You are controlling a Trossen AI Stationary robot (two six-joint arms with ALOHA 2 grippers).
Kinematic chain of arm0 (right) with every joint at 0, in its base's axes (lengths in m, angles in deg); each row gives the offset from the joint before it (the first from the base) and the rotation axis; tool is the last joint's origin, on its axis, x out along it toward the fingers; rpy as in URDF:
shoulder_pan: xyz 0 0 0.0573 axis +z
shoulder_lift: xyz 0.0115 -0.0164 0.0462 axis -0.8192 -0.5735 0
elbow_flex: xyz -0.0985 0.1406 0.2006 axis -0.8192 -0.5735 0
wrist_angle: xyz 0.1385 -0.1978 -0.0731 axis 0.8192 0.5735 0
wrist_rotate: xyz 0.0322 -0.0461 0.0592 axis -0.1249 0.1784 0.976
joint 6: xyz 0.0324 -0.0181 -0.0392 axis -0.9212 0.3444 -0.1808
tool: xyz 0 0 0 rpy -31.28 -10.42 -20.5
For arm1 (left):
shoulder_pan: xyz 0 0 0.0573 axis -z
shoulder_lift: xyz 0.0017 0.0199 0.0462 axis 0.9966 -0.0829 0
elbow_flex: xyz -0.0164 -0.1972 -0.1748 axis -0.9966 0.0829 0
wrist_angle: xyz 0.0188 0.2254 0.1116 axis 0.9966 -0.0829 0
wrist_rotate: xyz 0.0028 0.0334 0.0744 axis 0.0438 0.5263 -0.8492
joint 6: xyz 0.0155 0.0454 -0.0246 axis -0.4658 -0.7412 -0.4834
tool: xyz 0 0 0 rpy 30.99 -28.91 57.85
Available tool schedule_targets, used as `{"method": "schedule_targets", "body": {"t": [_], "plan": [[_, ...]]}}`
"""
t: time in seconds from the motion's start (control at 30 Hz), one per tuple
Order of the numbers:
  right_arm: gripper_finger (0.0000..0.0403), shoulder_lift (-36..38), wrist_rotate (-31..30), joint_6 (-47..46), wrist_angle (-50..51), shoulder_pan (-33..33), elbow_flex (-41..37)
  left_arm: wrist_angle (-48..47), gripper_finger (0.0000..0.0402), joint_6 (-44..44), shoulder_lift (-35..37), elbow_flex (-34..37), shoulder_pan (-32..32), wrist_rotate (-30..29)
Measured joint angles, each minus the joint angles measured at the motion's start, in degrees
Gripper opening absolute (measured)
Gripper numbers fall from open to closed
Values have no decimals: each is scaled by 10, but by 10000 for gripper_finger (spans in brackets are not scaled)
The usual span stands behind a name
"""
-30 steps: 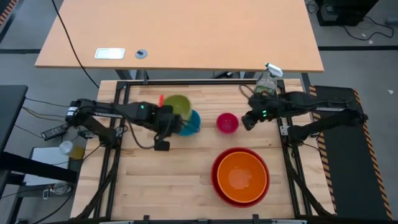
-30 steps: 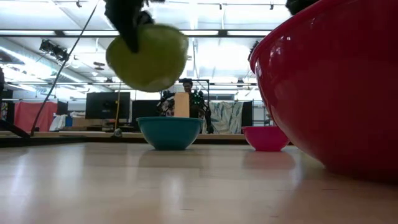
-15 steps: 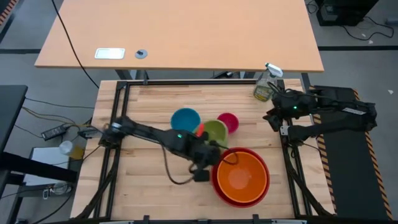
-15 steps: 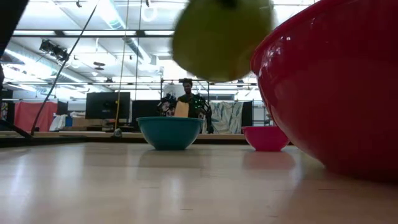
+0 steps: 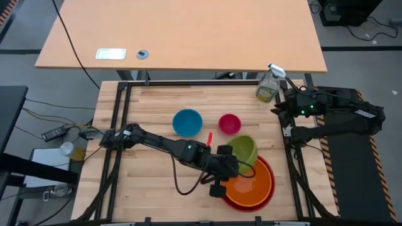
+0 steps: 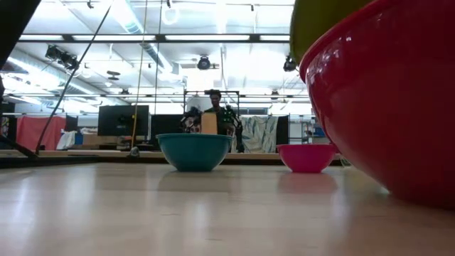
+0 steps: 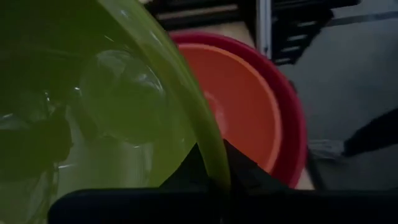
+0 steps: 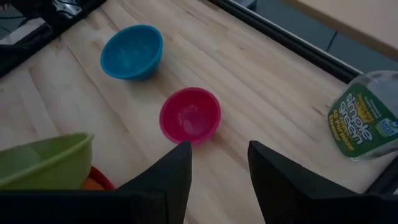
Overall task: Nest bowls inside each other
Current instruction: Stack the green bowl on top of the orange bowl
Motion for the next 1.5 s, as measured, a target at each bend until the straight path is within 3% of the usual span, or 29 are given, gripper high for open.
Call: {"method": "schedule_targets", "body": {"t": [0.5,0.77,1.5], "plan": [[165,1,2,6,-5,0,0,53,11,-343,-61,4,39,-9],[165,1,10,0,-5,0,0,41,11,-444,-98,5,40,-4],[165,2,10,-1,-22,0,0,-29,11,-452,-99,8,23,58]]}}
